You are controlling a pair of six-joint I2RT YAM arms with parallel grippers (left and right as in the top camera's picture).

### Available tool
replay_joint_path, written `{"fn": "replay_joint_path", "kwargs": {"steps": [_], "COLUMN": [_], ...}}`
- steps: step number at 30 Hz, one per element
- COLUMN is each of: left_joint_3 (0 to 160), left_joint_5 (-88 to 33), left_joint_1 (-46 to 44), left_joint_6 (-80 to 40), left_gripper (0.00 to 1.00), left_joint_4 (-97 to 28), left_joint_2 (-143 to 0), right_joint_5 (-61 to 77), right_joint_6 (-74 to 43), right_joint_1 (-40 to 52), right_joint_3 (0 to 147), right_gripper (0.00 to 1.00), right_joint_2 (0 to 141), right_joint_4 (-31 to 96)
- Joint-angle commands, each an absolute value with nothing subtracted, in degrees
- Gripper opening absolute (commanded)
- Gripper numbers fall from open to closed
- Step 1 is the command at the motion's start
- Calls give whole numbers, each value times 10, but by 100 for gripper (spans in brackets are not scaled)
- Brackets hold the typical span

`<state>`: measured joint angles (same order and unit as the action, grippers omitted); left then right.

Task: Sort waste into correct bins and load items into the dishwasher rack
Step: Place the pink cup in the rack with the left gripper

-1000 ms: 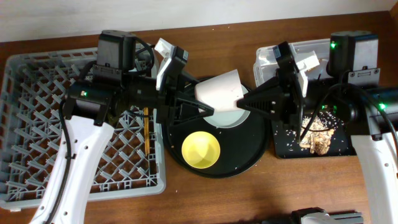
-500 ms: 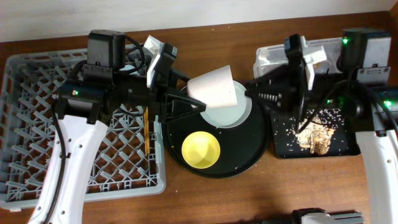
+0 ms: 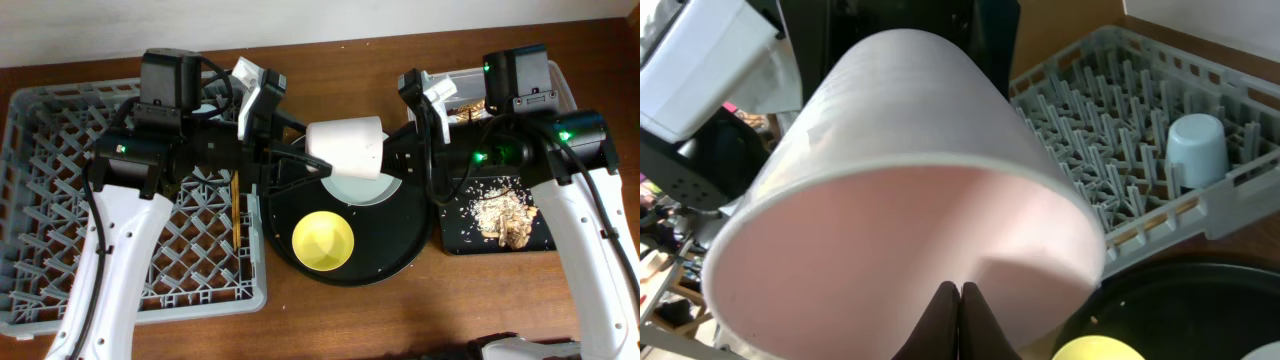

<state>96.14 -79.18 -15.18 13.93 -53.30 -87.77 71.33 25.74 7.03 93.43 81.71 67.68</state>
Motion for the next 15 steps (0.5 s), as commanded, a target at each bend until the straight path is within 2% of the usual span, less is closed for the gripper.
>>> {"fn": "replay_joint_path", "kwargs": {"steps": [1, 5, 7, 8, 9, 12, 15], "left_joint_3": [962, 962, 962, 962, 962, 962, 962], "left_joint_5": [-789, -649, -523, -454, -332, -115, -43], "left_joint_1": [-131, -56, -19, -8, 1, 2, 2], "left_joint_6": [144, 72, 39, 25, 2, -24, -46], "left_gripper": [26, 25, 25, 21, 19, 19, 19], "left_joint_4": [-529, -530, -532, -537, -549, -577, -597], "left_joint_2": [-877, -877, -877, -877, -877, -880, -891], "right_joint_5": [667, 600, 567, 546, 500, 456, 454], "right_joint_6": [261, 189, 190, 190, 190, 190, 190], "right_joint_1": [58, -15, -45, -53, -58, -57, -57], "right_joint_3": [932, 932, 932, 932, 932, 932, 932], "right_gripper": [5, 4, 4, 5, 5, 5, 6], "right_joint_2": [817, 817, 817, 818, 818, 818, 818], "right_joint_4": [675, 686, 715, 726, 742, 770, 778]}}
